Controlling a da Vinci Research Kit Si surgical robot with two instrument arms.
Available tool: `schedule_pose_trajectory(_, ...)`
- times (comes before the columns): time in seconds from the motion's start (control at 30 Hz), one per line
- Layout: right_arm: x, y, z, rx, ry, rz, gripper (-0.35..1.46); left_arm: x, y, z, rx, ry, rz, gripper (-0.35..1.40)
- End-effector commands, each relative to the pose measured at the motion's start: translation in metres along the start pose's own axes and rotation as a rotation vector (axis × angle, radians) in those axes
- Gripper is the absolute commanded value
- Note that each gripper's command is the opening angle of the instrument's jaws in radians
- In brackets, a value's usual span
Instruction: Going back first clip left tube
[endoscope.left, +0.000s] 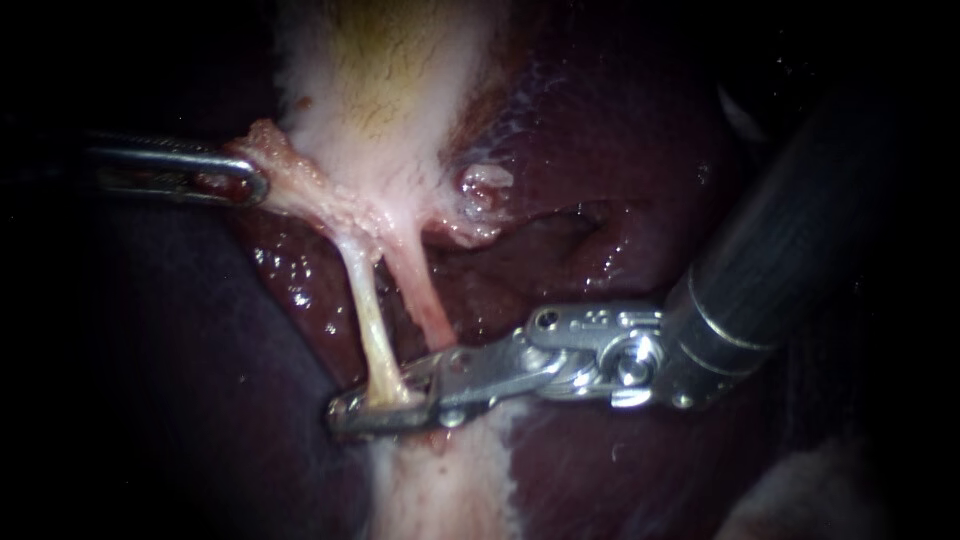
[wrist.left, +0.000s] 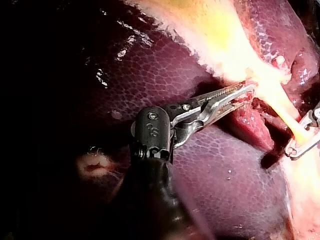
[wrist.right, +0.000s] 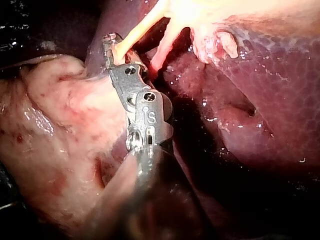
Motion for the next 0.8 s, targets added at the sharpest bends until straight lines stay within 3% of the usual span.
schedule_pose_trajectory(0.03,0.0000,0.0000,0.0000,0.000,0.000,0.000,-0.35,0.0000,0.0001,0.0000,0.000,0.000,0.000,-0.35)
schedule_pose_trajectory(0.2,-0.0001,0.0001,0.0001,-0.002,-0.002,0.000,-0.35,0.0000,0.0000,0.0000,-0.001,0.000,0.000,-0.35)
schedule_pose_trajectory(0.37,-0.0005,0.0008,0.0005,-0.027,0.043,-0.027,0.20,0.0000,0.0000,0.0000,-0.001,0.000,0.000,-0.35)
schedule_pose_trajectory(0.47,-0.0006,0.0014,0.0005,-0.051,0.065,-0.038,0.35,0.0000,0.0000,0.0000,-0.001,0.000,0.000,-0.35)
schedule_pose_trajectory(0.8,-0.0007,0.0029,0.0005,-0.154,0.096,-0.119,0.47,0.0000,0.0000,0.0000,0.000,0.000,0.001,-0.35)
